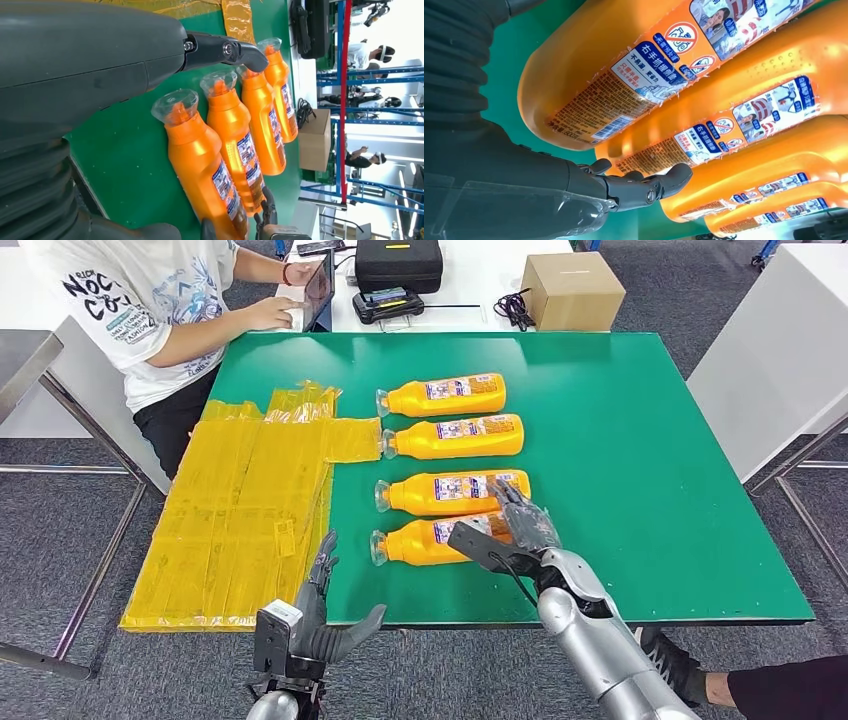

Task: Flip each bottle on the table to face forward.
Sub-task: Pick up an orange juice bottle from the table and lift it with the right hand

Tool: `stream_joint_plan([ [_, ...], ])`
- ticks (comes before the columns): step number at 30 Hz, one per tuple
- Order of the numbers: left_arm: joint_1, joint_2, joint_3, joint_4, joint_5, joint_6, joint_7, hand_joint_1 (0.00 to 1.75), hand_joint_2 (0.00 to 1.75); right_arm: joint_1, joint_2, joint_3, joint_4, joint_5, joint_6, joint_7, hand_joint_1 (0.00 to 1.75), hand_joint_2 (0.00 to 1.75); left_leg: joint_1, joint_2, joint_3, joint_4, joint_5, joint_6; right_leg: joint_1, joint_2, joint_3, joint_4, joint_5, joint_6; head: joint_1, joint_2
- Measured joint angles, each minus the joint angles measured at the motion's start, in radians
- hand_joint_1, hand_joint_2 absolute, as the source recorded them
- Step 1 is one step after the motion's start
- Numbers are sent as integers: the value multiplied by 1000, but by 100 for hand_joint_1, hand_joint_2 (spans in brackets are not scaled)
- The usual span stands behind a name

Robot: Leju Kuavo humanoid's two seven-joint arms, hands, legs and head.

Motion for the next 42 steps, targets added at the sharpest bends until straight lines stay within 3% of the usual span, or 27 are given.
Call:
stream_joint_plan([
  [8,-9,0,0,14,-6,-9,0,0,175,-44,-1,43,51,-23,52,4,0,175,0,0,0,0,0,0,0,0,0,0,0,0,0,0],
  [22,-53,0,-1,75,-1,-32,0,0,175,-186,-2,189,232,-133,166,-70,0,175,0,1,2,0,0,0,0,2,0,0,0,0,0,0],
  [42,-66,0,-1,112,11,-36,-2,0,175,-265,-33,305,278,-225,259,-97,0,175,0,1,2,0,0,0,0,2,1,0,1,0,0,0],
])
